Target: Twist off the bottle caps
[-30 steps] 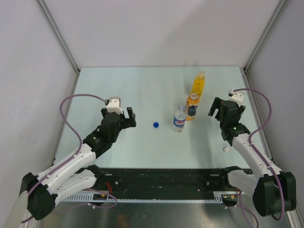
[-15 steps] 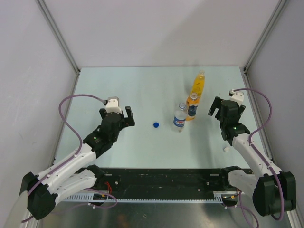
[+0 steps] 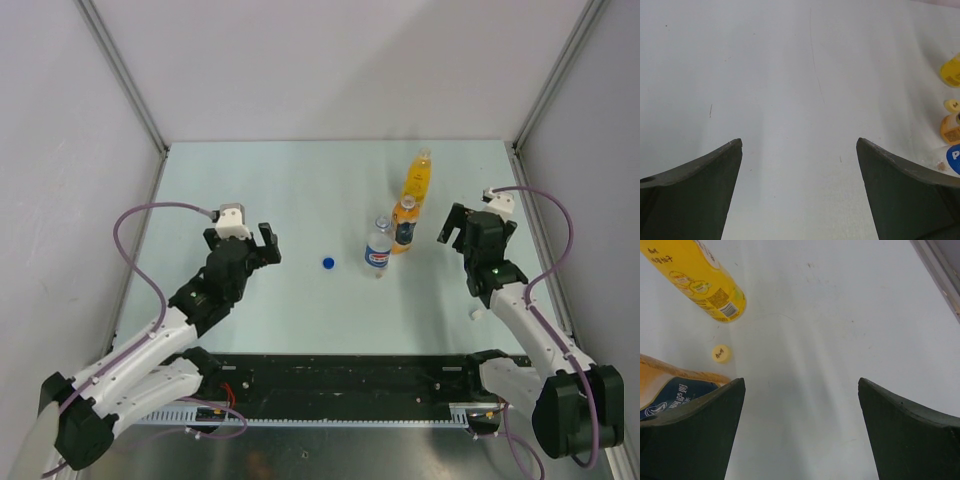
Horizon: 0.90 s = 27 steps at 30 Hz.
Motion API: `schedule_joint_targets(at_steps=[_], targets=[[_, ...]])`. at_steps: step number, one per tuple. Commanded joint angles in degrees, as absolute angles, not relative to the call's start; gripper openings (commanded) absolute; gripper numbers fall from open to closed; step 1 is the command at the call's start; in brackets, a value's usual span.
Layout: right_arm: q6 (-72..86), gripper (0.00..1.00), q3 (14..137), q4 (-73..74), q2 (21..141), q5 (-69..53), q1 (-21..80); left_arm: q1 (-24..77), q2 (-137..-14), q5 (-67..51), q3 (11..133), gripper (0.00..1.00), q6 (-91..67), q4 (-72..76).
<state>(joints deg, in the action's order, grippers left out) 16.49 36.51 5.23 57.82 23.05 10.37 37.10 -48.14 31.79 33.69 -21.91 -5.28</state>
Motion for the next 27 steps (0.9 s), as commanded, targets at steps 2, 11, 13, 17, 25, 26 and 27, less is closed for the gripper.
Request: schedule_joint_targets(at_steps=[2,11,13,17,25,26,27], targets=[[17.3,0.99,36.6,2.9,54.6,22.5,10.2,37.1,-45.4,33.3,34.5,0.99,-20.7,-4.0],[17.6,0.99,36.6,2.3,49.3,21.1,10.1,37.0,-43.2,32.8,35.1,0.99,-19.6,-4.1],[17.8,0.98,36.6,2.2,48.0,20.7,10.2,37.1,-42.9,32.7,35.4,0.99,-19.3,-4.1],[18.1,0.97,36.7,1.5,45.6,20.1,10.2,37.0,-42.4,32.7,36.1,0.99,-18.8,-4.0],[17.7,0.96,36.7,0.6,41.8,19.8,10.2,37.0,-41.1,32.5,37.4,0.99,-18.4,-4.0],[17.8,0.97,36.7,0.6,41.4,19.5,10.2,37.1,-41.0,32.4,37.7,0.99,-18.3,-4.0],[17.9,0.97,36.7,0.6,41.1,19.1,10.2,37.1,-40.9,32.4,37.9,0.99,-18.2,-4.0]])
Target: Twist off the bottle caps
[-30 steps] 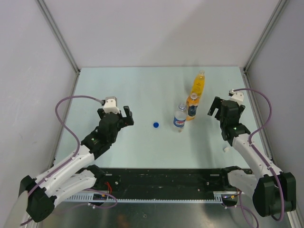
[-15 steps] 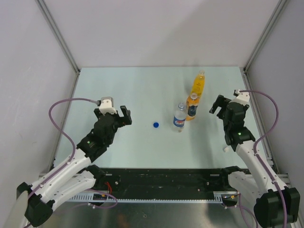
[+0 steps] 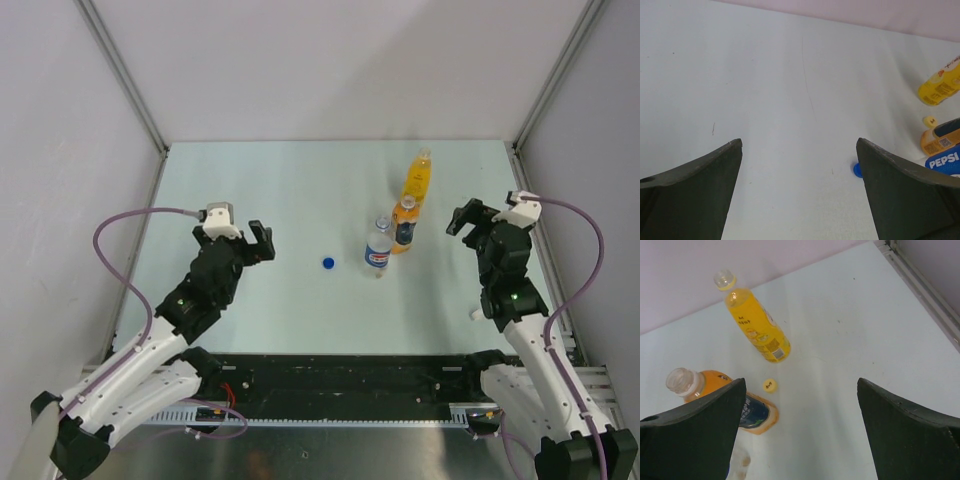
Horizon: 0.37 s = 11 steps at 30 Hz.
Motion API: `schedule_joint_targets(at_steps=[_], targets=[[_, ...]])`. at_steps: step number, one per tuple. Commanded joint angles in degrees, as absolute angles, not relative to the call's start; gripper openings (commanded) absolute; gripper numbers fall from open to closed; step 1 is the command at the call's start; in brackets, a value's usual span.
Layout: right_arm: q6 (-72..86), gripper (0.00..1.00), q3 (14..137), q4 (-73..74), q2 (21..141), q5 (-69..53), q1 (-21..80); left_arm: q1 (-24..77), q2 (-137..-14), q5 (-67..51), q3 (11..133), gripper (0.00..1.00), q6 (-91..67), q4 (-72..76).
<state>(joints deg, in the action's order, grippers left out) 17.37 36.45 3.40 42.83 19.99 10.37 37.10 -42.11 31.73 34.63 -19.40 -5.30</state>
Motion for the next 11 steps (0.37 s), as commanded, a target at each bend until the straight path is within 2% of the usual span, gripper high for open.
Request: schedule_joint_targets(at_steps=[1,11], targets=[[18.0,0.98,36.7,-0.4,40.7,18.7,10.2,37.1,-40.9,32.4,38.2,0.99,-18.0,-4.0],[18.4,0.99,36.7,-3.4,39.5,18.0,10.2,37.1,-41.2,33.0,40.5,0.99,-16.5,-3.8]])
